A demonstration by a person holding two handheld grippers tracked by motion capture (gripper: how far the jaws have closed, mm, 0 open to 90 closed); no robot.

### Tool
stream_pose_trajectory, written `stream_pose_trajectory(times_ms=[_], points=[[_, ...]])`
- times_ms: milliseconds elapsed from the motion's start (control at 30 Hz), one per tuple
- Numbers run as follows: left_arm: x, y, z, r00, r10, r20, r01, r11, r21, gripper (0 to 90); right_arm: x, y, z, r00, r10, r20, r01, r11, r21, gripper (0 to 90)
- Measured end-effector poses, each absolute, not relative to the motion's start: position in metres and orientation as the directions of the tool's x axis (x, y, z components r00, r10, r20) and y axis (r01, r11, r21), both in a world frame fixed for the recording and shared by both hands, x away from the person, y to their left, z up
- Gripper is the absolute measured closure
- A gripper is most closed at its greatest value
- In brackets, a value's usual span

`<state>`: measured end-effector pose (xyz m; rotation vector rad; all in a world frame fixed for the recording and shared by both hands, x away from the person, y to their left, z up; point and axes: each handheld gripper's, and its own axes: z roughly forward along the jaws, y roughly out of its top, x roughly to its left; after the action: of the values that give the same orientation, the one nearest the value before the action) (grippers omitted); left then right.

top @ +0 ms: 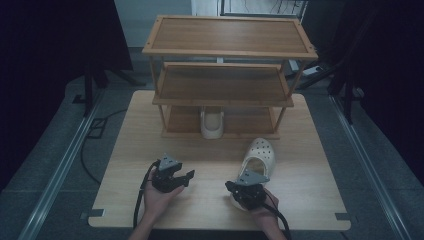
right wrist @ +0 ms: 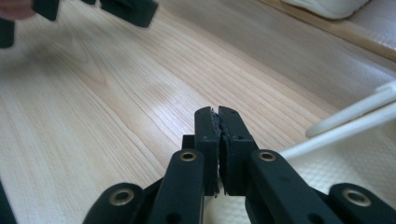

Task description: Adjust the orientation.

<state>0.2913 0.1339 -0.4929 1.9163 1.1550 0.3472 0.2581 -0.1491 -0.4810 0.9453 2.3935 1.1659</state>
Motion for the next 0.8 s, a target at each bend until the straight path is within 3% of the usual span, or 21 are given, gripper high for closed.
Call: stream_pose_trajectory(times_ms=[367,800], points=[[0.290,0.133,-0.493,0.536,0.825,-0.178,0.593,-0.217,0.776,41.1,0.257,-0.151,-0.481,-0.730,0.683,0.010,0.428,0.446,0.786,87.9],[0.290,0.138,-0.490,0.531,0.827,-0.184,0.593,-0.208,0.778,41.0,0.237,-0.185,-0.481,-0.721,0.689,0.071,0.463,0.402,0.790,87.0]])
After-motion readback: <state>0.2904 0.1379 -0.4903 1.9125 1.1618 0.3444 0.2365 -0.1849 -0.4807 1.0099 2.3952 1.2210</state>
